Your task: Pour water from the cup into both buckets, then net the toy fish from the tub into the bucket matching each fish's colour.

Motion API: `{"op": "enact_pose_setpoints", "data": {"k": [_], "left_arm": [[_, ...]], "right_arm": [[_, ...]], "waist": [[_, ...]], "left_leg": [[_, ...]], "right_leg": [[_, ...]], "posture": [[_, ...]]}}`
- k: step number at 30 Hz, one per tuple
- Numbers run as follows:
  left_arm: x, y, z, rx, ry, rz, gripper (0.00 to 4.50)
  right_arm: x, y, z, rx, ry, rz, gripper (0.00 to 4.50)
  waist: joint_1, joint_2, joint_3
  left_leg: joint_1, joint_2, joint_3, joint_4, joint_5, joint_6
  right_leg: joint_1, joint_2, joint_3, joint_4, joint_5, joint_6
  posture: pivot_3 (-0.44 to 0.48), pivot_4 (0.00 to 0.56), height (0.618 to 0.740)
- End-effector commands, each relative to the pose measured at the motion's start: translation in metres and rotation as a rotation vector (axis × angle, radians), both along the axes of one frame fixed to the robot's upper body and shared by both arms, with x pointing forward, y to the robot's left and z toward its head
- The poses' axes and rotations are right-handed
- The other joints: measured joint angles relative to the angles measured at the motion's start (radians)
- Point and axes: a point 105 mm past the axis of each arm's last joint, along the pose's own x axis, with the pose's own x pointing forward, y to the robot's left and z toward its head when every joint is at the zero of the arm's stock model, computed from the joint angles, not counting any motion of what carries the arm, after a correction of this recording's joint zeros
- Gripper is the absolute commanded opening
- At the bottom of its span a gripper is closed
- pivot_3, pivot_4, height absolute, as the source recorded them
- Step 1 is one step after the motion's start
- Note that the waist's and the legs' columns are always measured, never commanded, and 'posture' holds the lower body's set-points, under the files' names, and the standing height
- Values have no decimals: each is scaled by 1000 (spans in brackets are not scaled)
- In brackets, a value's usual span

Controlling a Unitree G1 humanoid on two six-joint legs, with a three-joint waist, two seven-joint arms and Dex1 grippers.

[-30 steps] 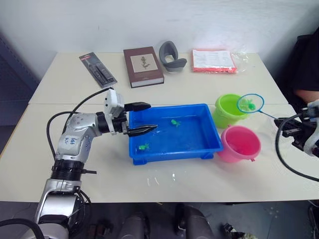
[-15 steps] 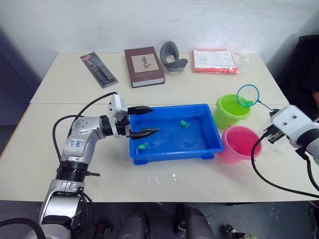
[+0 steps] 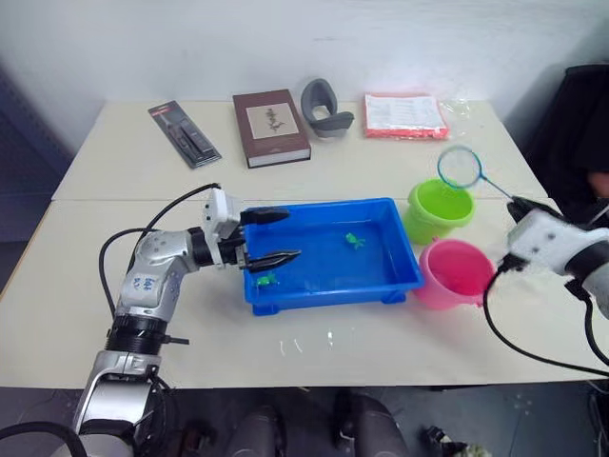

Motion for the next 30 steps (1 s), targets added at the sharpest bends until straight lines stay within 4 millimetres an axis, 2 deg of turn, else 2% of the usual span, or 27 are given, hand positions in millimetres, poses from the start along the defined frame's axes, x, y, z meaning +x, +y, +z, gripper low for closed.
{"op": "enact_pose_setpoints", "data": {"k": [1, 4, 7, 10, 12, 13, 16, 21, 25, 30], "left_arm": [[0, 20, 3, 21, -36, 44, 4441], [1, 31, -2, 39, -28, 63, 4441], [1, 36, -5, 45, -25, 71, 4441], [2, 38, -6, 47, -24, 72, 4441], [3, 38, -6, 46, -24, 73, 4441], [3, 39, -6, 45, -24, 72, 4441], [2, 39, -7, 44, -19, 66, 4441], [2, 40, -3, 35, -22, 67, 4441], [1, 40, -3, 37, -23, 65, 4441], [0, 39, -2, 52, -24, 57, 4441]], "right_arm": [[-14, 33, 20, 101, 46, 143, 0], [-23, 62, 3, 222, 187, 247, 0], [-24, 75, -17, 174, 267, 259, 0], [-18, 77, -31, 28, 265, 219, 0], [-13, 72, -42, -147, 244, 184, 0], [-10, 69, -43, -178, 227, 163, 0], [-3, 69, -42, -160, 174, 158, 0], [6, 65, -60, -248, 167, 130, 0], [8, 74, -71, -241, 229, 154, 0], [6, 89, -69, -241, 320, 178, 0]], "waist": [[1, 0, 0], [3, 0, 0], [13, 0, 0], [12, 0, 0], [10, 0, 0], [9, 0, 0], [7, 0, 0], [6, 0, 0], [6, 0, 0], [6, 0, 0]], "left_leg": [[0, 0, -1, 0, 0, 0], [0, 1, -2, 0, 0, 0], [-1, -1, -3, 1, 0, 1], [-3, -3, -3, 2, -1, 2], [-3, -3, -3, 2, -1, 2], [-3, -3, -2, 2, -1, 2], [-2, -3, -2, 1, -1, 2], [-2, -2, -2, 1, 0, 2], [-2, -2, -2, 2, 0, 2], [-2, -2, -2, 2, 0, 2]], "right_leg": [[0, 0, 0, 0, 0, 0], [1, -1, 0, 0, -1, -1], [1, -3, 0, 0, -1, -1], [1, -4, -1, 0, 0, 0], [0, -5, -1, 0, 0, 0], [0, -4, -1, 0, 0, 0], [0, -3, -2, 0, 0, 0], [0, -2, -3, 0, 0, 0], [0, -3, -3, 0, 0, 0], [0, -2, -3, 0, 0, 0]], "posture": [[0, 150, 740], [0, 150, 740], [0, 150, 740], [0, 150, 740], [0, 150, 740], [0, 150, 740], [0, 150, 740], [0, 150, 740], [0, 150, 740], [0, 150, 740]]}}
